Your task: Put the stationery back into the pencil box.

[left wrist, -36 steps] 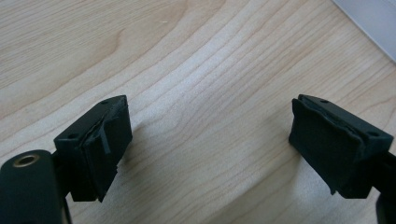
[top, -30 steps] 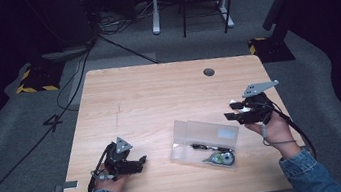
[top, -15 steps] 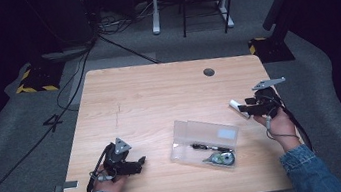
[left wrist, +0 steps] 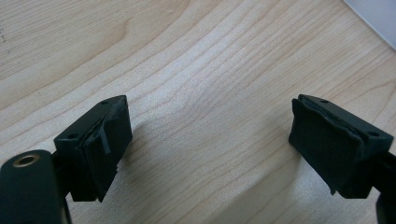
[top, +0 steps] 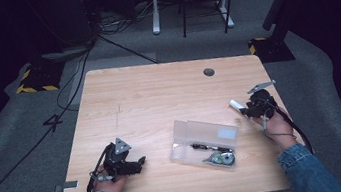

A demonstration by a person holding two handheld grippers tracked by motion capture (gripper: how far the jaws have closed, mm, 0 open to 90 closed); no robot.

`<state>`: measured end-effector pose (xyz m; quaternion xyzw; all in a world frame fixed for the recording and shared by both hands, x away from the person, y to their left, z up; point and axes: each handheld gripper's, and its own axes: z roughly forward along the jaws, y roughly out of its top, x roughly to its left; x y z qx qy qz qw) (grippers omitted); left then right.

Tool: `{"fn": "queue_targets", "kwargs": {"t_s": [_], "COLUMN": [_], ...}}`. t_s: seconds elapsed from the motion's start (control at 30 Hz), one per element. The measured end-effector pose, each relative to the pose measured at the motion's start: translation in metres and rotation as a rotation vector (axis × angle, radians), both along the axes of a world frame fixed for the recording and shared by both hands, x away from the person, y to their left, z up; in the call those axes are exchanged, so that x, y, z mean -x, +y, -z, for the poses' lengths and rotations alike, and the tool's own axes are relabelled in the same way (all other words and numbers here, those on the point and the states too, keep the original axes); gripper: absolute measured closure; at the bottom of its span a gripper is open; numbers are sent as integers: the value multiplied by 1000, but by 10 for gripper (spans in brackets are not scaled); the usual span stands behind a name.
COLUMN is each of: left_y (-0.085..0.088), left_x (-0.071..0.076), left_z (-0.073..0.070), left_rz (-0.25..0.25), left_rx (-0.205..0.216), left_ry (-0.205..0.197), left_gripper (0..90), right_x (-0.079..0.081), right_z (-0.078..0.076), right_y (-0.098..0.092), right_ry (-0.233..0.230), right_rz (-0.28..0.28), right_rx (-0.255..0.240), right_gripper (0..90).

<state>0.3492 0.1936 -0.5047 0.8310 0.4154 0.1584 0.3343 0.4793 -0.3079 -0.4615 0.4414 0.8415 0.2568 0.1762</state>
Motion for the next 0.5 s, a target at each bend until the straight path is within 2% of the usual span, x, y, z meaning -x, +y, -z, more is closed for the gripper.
{"fn": "queue_targets", "kwargs": {"t_s": [0.37, 0.5], "left_y": [0, 0], "left_x": [0, 0], "left_z": [0, 0], "left_rz": [1, 2], "left_rx": [1, -1], "left_ry": [2, 0], "left_gripper": [130, 130], "right_x": [-6, -7], "right_z": [14, 15], "right_y": [5, 2], "right_ry": [52, 72], "right_rz": [-14, -12], "right_rx": [43, 10], "right_gripper": [626, 678]}}
